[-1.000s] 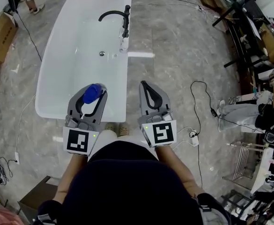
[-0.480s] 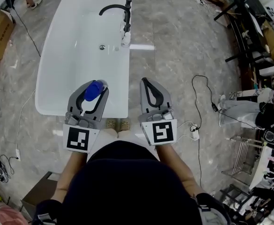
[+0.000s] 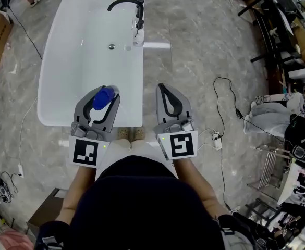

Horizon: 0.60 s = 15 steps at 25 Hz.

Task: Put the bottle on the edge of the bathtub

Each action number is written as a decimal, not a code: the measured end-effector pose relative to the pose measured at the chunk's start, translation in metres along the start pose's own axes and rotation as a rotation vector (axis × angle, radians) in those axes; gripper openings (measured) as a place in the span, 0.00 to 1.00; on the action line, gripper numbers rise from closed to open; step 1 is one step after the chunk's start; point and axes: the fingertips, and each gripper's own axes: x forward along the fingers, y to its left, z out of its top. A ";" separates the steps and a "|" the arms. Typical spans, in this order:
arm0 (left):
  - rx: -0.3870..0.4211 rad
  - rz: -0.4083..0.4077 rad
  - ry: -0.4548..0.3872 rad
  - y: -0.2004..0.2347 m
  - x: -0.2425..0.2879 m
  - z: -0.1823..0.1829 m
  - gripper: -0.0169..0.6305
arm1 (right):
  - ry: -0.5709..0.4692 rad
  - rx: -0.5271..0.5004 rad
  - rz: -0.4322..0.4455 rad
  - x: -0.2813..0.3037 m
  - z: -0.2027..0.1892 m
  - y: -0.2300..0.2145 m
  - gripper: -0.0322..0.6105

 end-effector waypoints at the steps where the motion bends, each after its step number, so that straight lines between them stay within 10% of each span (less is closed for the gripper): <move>1: 0.001 -0.005 -0.001 0.000 0.002 -0.001 0.27 | 0.003 0.002 -0.004 0.001 -0.001 -0.001 0.05; 15: 0.047 -0.094 0.031 -0.009 0.039 -0.031 0.27 | 0.064 0.055 -0.048 0.014 -0.042 -0.018 0.05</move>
